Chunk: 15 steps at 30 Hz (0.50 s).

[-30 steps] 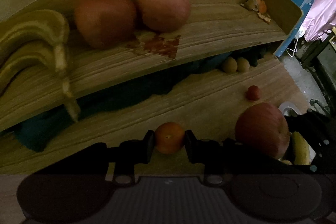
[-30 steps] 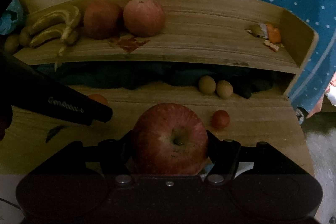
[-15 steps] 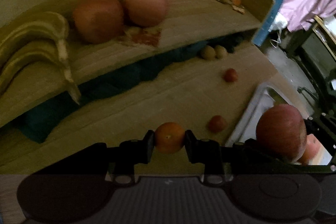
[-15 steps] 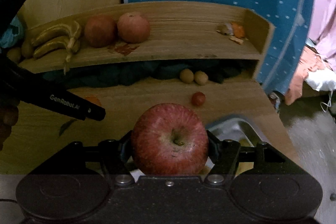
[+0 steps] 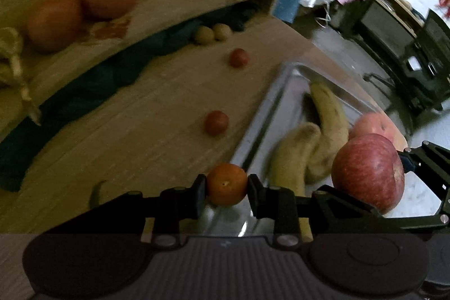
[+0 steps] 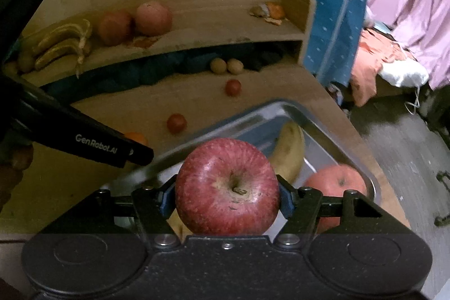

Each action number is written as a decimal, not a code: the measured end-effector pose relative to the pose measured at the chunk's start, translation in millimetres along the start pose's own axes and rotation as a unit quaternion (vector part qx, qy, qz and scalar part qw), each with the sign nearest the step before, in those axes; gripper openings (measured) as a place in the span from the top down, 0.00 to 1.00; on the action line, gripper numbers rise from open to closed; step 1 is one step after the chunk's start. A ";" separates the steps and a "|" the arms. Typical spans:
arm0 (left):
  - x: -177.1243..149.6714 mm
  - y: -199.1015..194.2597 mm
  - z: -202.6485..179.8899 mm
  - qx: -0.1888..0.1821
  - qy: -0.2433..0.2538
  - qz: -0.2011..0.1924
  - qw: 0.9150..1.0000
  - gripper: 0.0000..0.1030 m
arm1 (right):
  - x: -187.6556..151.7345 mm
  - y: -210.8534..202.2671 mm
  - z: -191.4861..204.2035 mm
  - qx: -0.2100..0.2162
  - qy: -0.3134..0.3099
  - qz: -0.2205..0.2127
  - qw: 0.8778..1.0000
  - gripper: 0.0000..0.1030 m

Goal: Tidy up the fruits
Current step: 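Carry the apple in the right gripper and orange in the left gripper over the tray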

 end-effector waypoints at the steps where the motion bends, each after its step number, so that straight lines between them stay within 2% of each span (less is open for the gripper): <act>1: -1.7 0.9 -1.8 -0.002 0.003 0.003 1.000 0.66 | -3.1 -1.5 -1.0 -0.003 0.003 0.002 1.000 0.33; 7: -11.4 3.7 -7.4 -0.010 0.016 0.015 1.000 0.66 | -22.5 -8.4 -6.1 -0.020 0.023 0.016 0.999 0.33; 15: -17.2 11.9 -11.3 -0.007 0.032 0.035 0.999 0.66 | -32.4 -14.1 -6.7 -0.027 0.037 0.022 0.999 0.33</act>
Point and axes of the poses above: each gripper's, at about its wrist camera, not at the fingertips, and y roughly the way its jaws point, z to its left, x to its top, the point moved 3 cm from there along y, roughly the way its jaws point, and after that the axes turned 15 degrees about -x, right-handed, at the moved point
